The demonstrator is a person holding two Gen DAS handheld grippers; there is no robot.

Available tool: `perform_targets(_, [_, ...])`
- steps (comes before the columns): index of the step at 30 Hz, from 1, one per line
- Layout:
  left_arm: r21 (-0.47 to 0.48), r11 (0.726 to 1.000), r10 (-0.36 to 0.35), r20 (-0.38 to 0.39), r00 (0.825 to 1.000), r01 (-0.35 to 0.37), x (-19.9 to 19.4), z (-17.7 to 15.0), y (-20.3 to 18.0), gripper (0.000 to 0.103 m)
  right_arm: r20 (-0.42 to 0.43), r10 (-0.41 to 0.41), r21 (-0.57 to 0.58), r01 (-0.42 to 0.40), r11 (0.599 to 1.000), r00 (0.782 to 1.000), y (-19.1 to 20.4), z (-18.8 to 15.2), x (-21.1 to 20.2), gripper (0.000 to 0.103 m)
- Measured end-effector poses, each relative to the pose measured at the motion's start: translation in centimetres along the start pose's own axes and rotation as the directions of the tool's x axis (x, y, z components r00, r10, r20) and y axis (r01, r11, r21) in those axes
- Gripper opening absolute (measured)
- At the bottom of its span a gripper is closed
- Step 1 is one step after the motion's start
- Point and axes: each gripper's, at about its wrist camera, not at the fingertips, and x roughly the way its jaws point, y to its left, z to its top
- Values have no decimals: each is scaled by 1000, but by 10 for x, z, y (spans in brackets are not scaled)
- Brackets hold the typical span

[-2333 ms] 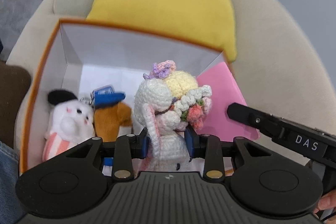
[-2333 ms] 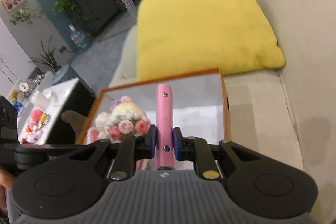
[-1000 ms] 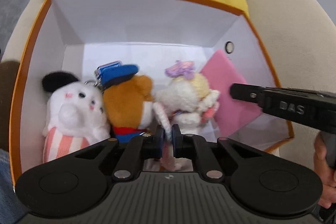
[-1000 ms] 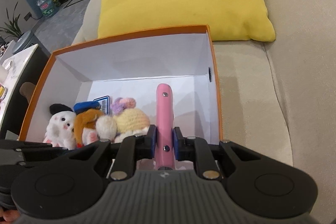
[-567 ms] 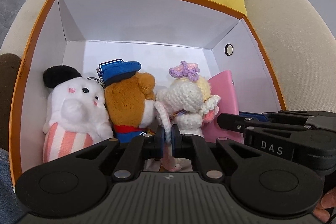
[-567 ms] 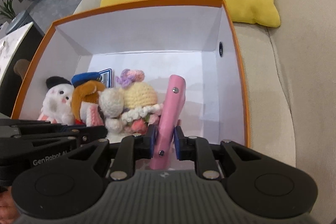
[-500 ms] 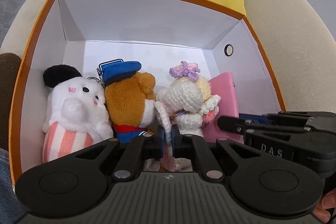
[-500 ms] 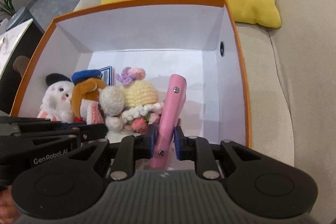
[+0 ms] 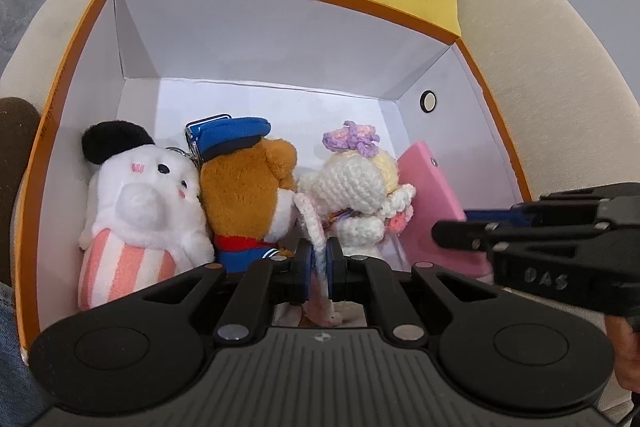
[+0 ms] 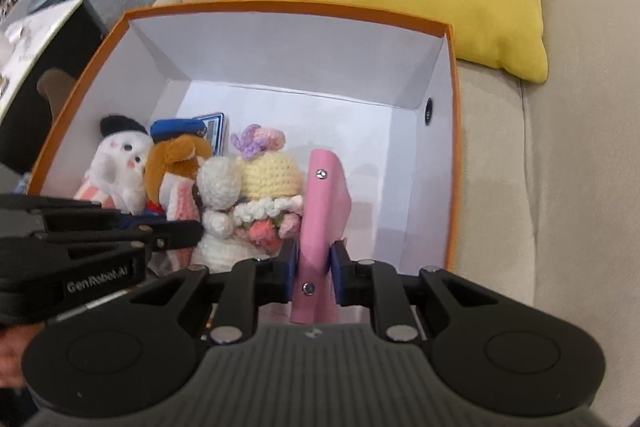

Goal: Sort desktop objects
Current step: 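Lower bunny and phone case into the box and open both grippers, then grasp the grey case with left gripper while right grasps pink pouch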

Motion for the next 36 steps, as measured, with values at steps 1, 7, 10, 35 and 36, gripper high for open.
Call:
perform_targets(1, [-2,1000,-2,3,1000,2,-1,0,0,7,-15,0,0,0,1000,1000,0,0,4,18])
perform_targets(7, [-2,1000,-1,19,1000,1,-4,1,-2,7,-17,18,33,-17,999,1000,1,-8,11,19])
perform_targets(10, [-5,1000,-5,35,999,6,-10,1,-3,7,-16,35,70,-34,997,999,-2,-7,10,19])
perform_targets(35, [122,992,-6,137,991,-11,-91,-44,-54,16,209,113,-33,-108,994,971,-10,-54,-74,37])
perform_targets(36, [122,992,-1,131,991,-15,-93,-51,-57,17,216,117,-34,-112,993,969,-14,-63,-79,37])
